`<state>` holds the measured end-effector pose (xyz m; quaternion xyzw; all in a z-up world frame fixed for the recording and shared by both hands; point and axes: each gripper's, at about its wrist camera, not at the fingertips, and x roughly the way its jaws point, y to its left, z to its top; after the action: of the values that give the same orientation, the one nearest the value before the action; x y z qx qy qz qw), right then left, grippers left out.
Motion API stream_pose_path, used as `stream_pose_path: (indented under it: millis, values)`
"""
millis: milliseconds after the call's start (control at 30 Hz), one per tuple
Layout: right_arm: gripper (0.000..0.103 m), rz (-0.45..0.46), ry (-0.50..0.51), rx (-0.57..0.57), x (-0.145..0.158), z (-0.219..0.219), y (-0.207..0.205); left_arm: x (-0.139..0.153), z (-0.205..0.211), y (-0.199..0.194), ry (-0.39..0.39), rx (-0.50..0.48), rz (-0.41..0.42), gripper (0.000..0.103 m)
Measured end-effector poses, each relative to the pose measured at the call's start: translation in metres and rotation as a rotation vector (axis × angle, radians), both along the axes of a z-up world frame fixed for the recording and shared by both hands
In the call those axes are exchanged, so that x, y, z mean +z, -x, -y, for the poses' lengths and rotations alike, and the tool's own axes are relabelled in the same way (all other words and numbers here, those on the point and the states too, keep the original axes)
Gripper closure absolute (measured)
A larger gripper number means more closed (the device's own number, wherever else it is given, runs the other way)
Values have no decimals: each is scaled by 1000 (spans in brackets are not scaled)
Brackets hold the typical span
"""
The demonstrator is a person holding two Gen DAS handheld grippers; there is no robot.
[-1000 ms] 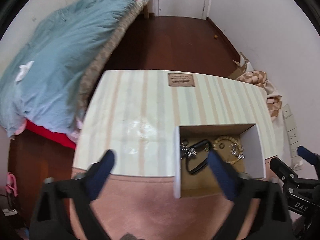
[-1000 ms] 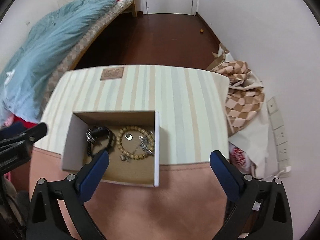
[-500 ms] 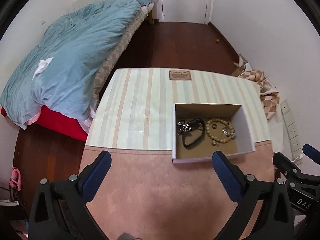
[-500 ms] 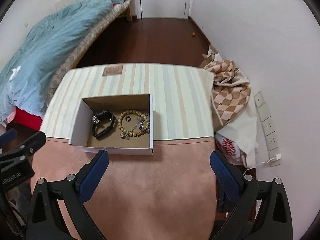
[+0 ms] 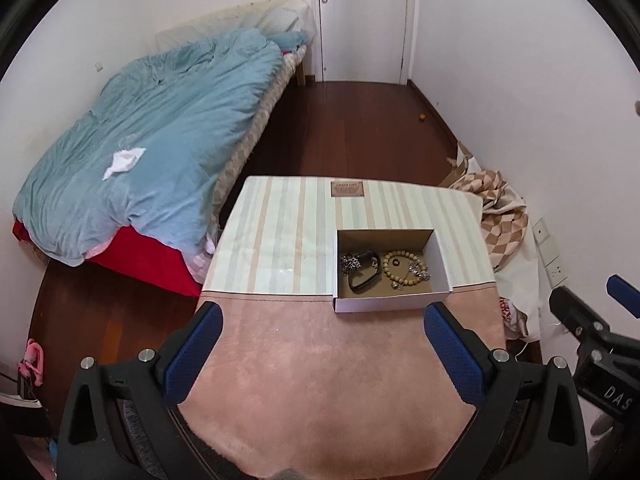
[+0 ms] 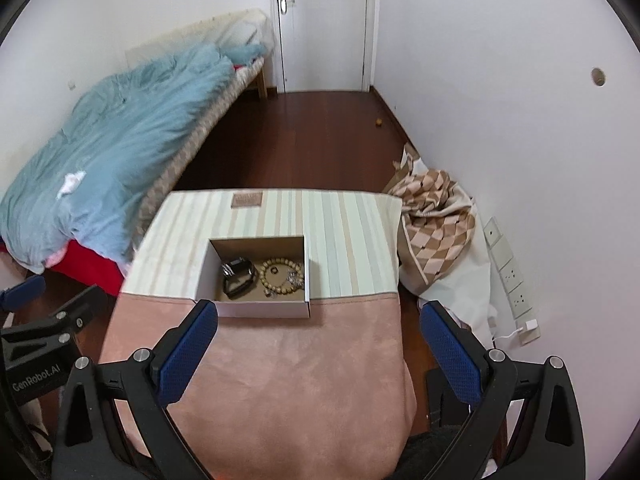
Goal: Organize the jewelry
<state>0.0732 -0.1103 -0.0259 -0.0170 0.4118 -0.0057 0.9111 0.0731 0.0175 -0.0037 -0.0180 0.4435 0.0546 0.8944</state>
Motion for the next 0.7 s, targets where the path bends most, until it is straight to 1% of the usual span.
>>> stream_pose_path:
  millis: [133, 300, 500, 700]
  values:
    - [1, 50, 6, -1, 27, 0, 23, 21, 1, 18, -3, -5, 35, 0]
    - [1, 71, 5, 11, 47, -1, 43, 39, 1, 33, 12, -15, 54, 0]
    - [0, 68, -6, 17, 57, 0, 51, 50, 3, 40, 32, -19, 53, 0]
    - [0, 61, 8, 17, 62, 2, 43, 50, 5, 28, 32, 2, 21, 0]
